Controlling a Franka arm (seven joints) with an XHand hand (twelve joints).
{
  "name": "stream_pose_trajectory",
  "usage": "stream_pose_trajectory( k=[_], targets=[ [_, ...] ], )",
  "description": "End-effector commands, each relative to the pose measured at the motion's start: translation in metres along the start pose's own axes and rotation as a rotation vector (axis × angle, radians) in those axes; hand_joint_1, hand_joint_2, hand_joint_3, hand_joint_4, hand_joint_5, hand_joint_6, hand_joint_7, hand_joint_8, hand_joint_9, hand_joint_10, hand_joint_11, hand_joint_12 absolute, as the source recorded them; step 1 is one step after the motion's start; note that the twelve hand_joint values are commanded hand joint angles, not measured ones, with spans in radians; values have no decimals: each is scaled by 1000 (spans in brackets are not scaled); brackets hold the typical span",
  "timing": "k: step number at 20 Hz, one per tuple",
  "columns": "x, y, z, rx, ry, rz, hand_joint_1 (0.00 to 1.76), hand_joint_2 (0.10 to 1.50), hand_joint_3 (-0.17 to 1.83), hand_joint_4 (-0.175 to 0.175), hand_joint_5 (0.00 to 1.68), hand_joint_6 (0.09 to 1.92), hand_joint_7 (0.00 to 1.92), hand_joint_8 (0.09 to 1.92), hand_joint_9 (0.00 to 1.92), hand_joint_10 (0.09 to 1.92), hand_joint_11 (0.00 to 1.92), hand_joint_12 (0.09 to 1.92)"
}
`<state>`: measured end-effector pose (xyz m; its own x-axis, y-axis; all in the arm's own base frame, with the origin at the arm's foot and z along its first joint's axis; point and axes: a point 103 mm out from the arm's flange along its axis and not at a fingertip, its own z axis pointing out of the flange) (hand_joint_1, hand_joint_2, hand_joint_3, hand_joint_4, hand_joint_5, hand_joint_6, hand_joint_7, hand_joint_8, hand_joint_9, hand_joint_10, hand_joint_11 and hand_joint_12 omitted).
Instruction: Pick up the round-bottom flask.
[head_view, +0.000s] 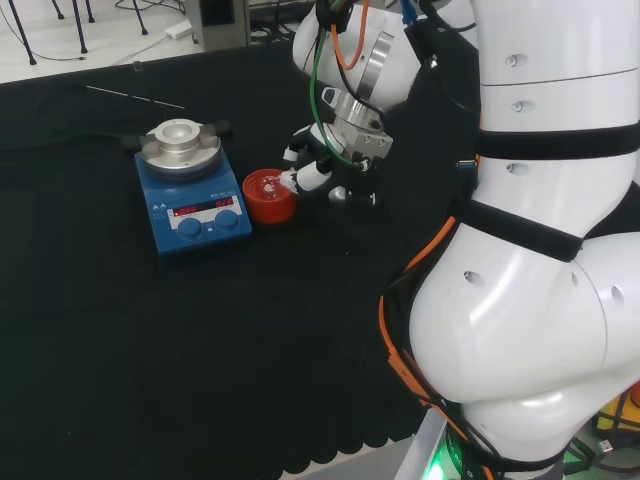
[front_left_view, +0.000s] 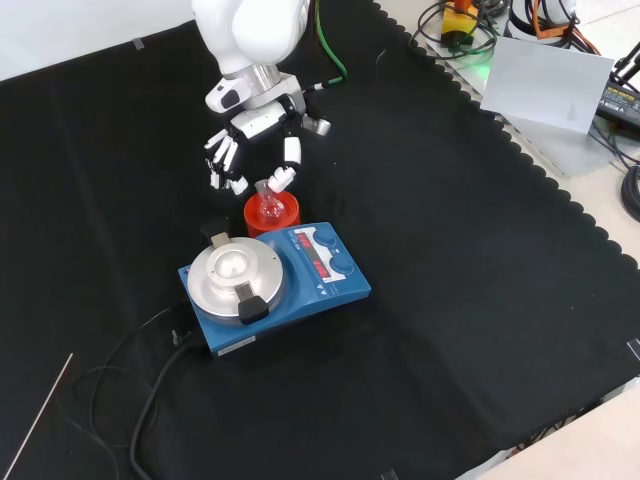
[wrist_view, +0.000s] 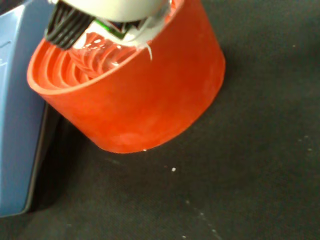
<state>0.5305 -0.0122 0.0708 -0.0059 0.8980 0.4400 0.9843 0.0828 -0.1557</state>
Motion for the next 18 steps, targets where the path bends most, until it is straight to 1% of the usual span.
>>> stream_pose_trajectory(
  k=[1,6,10,12,14,18],
  targets=[
    [-6,-1,1,23,-14,2,977,566,787,-13,633,864,364,595,518,579,65,1359],
    [-8,0,5,43,-33,0,984,558,796,-11,609,862,358,593,515,579,64,1360],
    [-9,1,6,47,-40,7,989,554,804,-10,603,861,357,593,513,580,63,1361],
    [-10,2,6,49,-44,8,993,555,807,-7,628,871,356,593,512,581,62,1361],
    [-5,3,10,51,-58,11,999,556,810,-4,653,880,356,593,512,581,62,1362],
    [-12,2,8,48,-52,14,1010,560,813,2,710,897,357,594,514,584,67,1364]
  ],
)
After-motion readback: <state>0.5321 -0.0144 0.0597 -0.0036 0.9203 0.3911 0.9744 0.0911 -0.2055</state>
